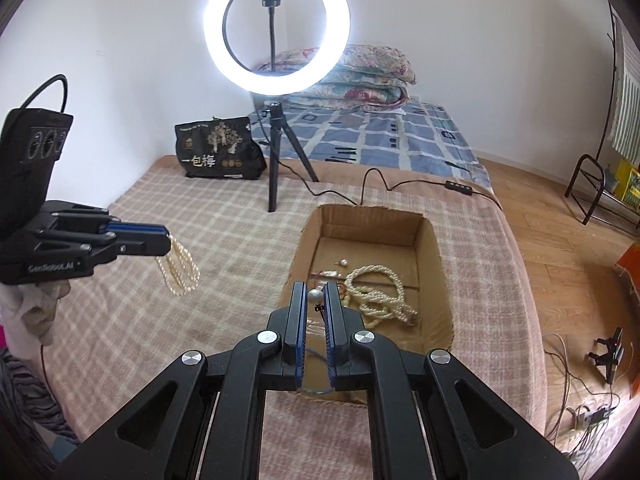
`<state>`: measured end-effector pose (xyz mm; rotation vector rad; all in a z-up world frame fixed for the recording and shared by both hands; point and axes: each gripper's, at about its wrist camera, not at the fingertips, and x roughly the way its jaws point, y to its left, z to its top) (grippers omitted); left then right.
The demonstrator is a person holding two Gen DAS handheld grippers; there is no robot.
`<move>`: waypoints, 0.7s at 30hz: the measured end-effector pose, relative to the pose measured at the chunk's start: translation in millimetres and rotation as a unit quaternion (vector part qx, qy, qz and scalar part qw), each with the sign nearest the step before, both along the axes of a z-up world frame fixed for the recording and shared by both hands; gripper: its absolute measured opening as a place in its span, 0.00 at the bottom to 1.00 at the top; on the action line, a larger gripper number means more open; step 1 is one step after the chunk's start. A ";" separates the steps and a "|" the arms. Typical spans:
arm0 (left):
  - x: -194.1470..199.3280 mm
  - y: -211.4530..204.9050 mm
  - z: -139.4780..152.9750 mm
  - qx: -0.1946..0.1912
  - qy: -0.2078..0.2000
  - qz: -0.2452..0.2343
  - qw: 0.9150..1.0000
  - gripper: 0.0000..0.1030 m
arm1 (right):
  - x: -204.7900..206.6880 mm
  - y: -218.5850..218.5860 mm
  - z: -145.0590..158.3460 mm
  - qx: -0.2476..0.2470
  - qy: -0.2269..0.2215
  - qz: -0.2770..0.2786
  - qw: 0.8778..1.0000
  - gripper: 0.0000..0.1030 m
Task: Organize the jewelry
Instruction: 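Carry the necklace and pearl bead over the box and open both tools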
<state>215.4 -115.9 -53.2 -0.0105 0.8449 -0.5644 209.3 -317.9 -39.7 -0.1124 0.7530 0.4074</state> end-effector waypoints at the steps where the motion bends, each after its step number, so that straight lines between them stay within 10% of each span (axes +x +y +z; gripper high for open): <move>1: 1.5 -6.4 0.1 -0.001 -0.001 -0.003 1.000 0.05 | 3.6 -1.2 -0.3 -0.001 -0.001 0.000 1.000 0.06; 21: 29.4 -79.6 -16.7 -0.007 -0.001 -0.047 0.999 0.05 | 86.3 -19.4 -21.9 -0.003 0.000 -0.011 1.000 0.06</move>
